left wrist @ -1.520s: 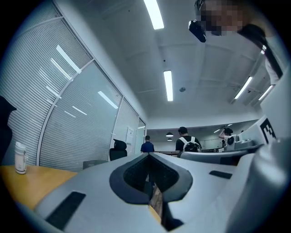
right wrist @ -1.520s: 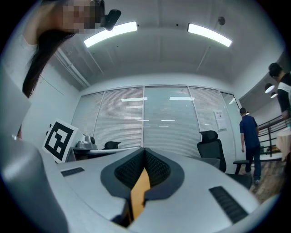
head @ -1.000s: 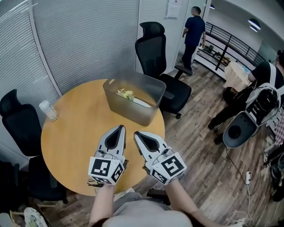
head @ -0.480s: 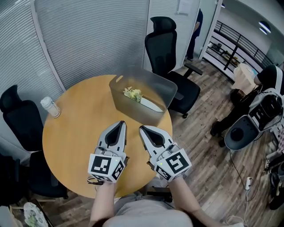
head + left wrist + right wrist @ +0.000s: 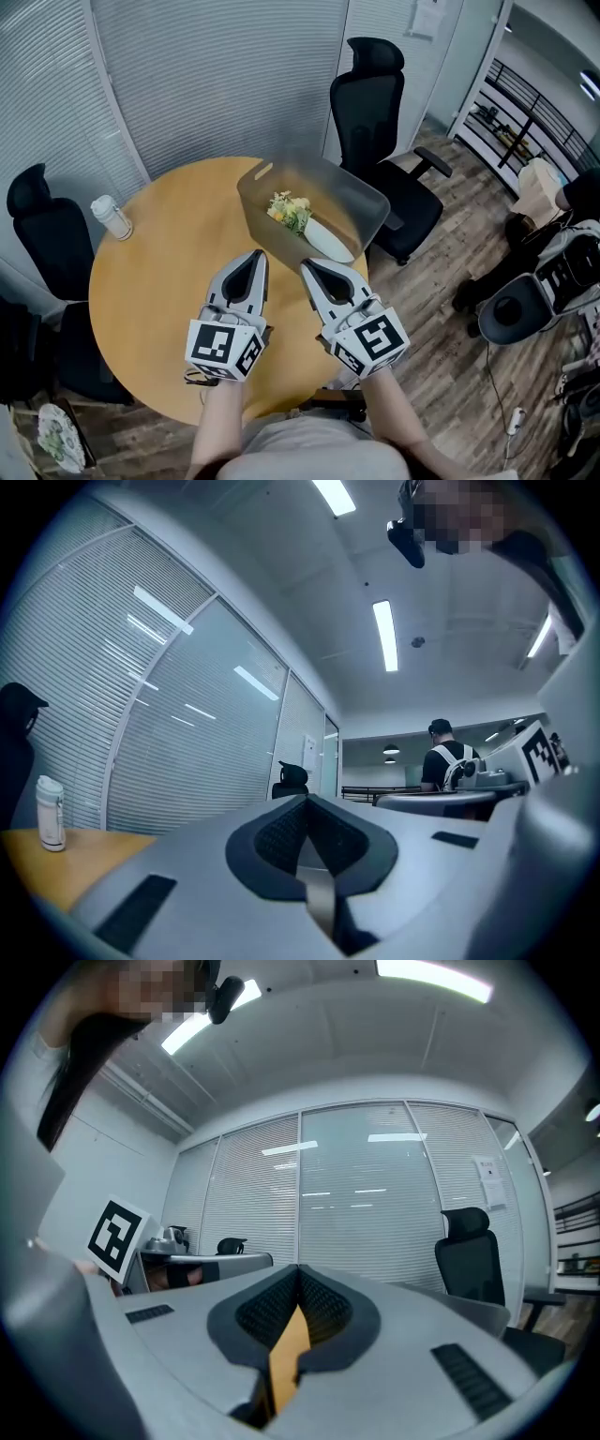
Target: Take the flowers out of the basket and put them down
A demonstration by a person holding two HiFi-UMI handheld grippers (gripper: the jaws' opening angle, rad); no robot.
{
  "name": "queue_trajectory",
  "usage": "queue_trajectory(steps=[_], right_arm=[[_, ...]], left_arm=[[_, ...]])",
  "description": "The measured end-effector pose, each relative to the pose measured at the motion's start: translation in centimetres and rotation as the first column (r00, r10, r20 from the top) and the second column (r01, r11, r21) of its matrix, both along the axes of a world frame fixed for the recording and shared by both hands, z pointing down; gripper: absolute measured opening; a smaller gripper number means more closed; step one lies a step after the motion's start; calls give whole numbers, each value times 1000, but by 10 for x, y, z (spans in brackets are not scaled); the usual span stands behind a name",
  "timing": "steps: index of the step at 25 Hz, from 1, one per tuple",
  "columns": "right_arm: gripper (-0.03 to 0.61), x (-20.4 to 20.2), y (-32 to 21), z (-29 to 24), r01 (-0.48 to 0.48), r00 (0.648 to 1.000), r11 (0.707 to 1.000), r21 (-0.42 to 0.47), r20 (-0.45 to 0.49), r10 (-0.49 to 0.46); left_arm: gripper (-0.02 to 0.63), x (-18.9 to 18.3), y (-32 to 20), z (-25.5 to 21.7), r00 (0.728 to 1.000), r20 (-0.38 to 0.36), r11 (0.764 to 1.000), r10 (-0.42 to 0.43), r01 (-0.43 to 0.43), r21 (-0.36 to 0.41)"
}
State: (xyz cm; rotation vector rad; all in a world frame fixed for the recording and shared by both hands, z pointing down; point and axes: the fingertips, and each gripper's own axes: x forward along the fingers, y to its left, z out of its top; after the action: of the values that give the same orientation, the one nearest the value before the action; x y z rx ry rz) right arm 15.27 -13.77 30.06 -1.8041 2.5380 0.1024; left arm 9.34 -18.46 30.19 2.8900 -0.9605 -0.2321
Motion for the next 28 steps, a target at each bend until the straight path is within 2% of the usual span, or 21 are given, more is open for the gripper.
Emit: queue_trajectory(steps=[7,15,21,25,28], right_arm=[[23,40,-31,5,37,999,999,-27,-18,-37],[23,79,-76,19,87,994,991,-103,-58,-93],[23,95,-108,35,119,985,973,-198,-96,-140],[23,101,-131,45,134,978,955,-265,-118,-170],[23,105,-145,51,142,972,943,-302,-136,-190]], left_arm=[[5,32,-24,5,999,22,999,-44,44,5],[5,47,-49,16,993,53,994,-109,110,-20],[5,48,-62,28,988,58,988,-141,144,-49],[5,49,-72,30,989,40,987,-142,145,-63],[5,53,-78,32,988,53,987,-144,147,-60]])
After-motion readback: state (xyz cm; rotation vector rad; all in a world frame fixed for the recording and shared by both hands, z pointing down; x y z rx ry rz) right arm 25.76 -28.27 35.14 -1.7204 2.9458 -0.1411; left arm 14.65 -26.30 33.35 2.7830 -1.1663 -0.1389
